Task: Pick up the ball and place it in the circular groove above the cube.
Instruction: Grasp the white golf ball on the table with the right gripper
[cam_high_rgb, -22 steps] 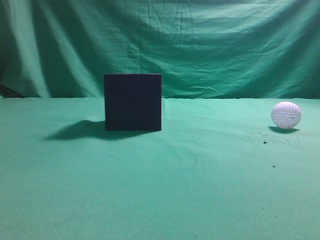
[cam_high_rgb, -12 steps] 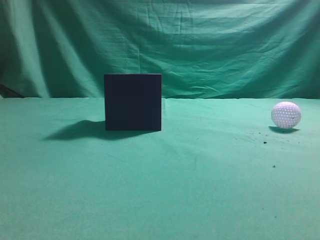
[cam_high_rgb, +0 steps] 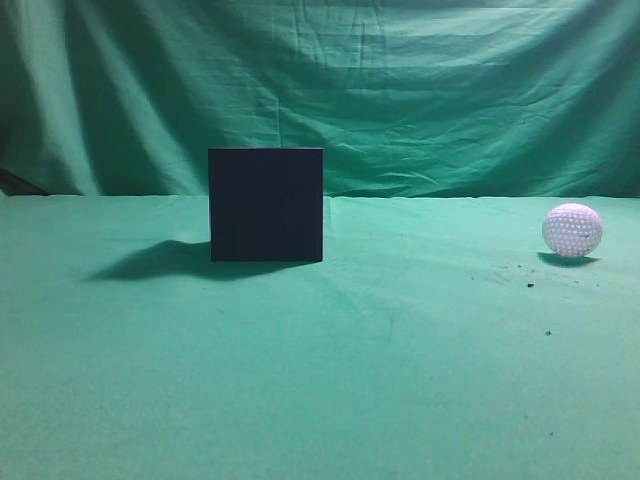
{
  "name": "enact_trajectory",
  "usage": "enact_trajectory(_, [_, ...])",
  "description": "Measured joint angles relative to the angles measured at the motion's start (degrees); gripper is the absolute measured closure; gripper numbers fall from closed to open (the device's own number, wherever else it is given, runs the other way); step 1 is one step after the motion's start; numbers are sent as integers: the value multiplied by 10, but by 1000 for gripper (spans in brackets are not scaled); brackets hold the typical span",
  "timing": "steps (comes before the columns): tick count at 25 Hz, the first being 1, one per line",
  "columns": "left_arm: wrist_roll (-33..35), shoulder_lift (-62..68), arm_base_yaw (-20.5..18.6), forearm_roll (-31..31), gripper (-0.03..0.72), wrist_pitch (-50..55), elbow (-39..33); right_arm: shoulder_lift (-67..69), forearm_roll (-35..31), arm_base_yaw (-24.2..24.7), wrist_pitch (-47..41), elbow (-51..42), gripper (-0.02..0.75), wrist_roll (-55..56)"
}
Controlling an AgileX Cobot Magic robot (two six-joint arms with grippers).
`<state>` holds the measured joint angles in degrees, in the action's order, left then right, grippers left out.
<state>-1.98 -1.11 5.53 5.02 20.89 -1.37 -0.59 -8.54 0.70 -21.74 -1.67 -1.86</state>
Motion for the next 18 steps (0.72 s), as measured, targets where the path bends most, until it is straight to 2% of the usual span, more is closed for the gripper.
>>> enact_trajectory(4, [0, 0, 0, 0, 688, 0, 0, 0, -22, 0, 34, 0, 607, 0])
enact_trajectory(7, [0, 0, 0, 0, 688, 0, 0, 0, -67, 0, 133, 0, 607, 0])
enact_trajectory(10, [0, 0, 0, 0, 688, 0, 0, 0, -81, 0, 220, 0, 607, 0])
enact_trajectory(12, [0, 0, 0, 0, 688, 0, 0, 0, -82, 0, 213, 12, 607, -4])
enact_trajectory(18, [0, 0, 0, 0, 688, 0, 0, 92, -84, 0, 86, 126, 607, -33])
